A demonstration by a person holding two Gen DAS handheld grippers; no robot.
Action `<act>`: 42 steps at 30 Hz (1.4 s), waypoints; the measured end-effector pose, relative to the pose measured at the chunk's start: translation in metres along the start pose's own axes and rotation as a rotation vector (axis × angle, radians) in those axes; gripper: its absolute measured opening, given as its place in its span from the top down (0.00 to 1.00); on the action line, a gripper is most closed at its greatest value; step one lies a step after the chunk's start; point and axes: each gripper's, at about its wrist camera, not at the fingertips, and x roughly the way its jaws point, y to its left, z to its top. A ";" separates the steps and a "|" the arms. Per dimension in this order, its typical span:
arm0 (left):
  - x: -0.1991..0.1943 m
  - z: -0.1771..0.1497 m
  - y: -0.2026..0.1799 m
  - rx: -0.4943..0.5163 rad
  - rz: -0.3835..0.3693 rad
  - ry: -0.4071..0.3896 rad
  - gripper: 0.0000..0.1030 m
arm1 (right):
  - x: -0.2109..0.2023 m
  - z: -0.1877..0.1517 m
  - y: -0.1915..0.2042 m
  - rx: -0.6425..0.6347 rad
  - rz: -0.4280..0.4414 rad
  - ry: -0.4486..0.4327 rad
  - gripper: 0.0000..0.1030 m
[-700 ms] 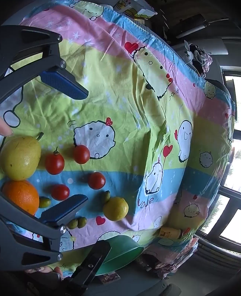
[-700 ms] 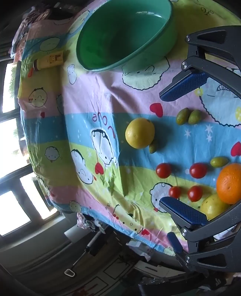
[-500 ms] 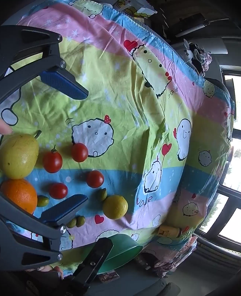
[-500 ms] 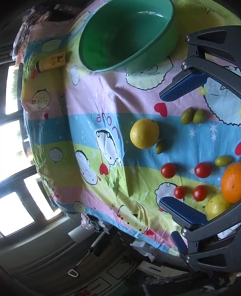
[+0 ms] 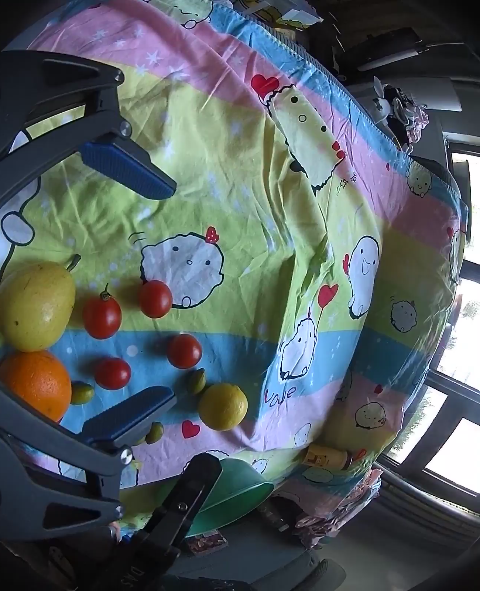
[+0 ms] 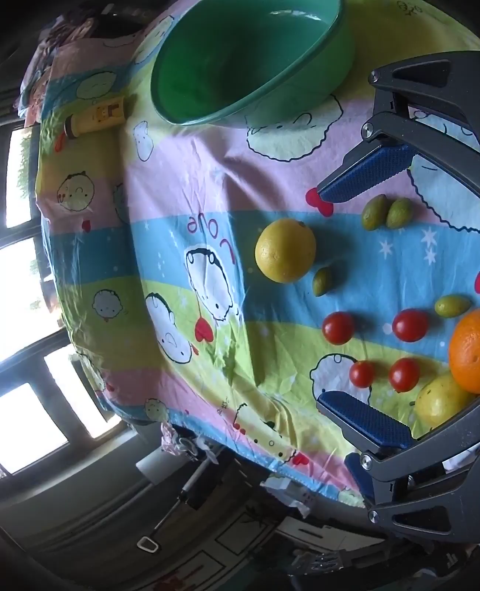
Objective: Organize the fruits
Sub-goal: 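Move both grippers toward the red cherry tomatoes in the fruit row, then close the left gripper on a cherry tomato while the right gripper grasps another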
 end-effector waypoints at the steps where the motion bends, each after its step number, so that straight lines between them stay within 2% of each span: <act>1: 0.000 0.000 0.000 0.000 -0.005 0.004 0.04 | 0.000 0.000 0.000 0.003 0.001 0.000 0.00; 12: 0.002 -0.001 -0.007 0.014 -0.035 0.024 0.11 | -0.004 0.000 0.001 0.005 0.018 -0.010 0.01; 20: 0.004 -0.002 -0.009 0.016 -0.045 0.041 0.14 | 0.000 -0.001 0.001 0.016 0.024 0.013 0.05; 28: 0.006 -0.002 -0.007 0.003 -0.062 0.064 0.15 | 0.004 -0.002 0.002 0.017 0.030 0.044 0.21; 30: 0.007 -0.002 -0.006 -0.004 -0.075 0.075 0.16 | 0.004 -0.002 0.002 0.022 0.054 0.052 0.24; 36: 0.012 -0.001 0.000 -0.043 -0.132 0.107 0.28 | 0.004 -0.001 0.004 0.038 0.099 0.064 0.28; 38: 0.012 0.000 0.004 -0.063 -0.166 0.114 0.30 | 0.008 -0.001 0.004 0.049 0.108 0.082 0.37; 41: 0.013 0.002 0.011 -0.093 -0.182 0.117 0.34 | 0.015 0.000 0.003 0.068 0.126 0.107 0.41; 42: 0.014 0.002 0.014 -0.104 -0.181 0.121 0.37 | 0.018 0.000 0.004 0.071 0.134 0.115 0.46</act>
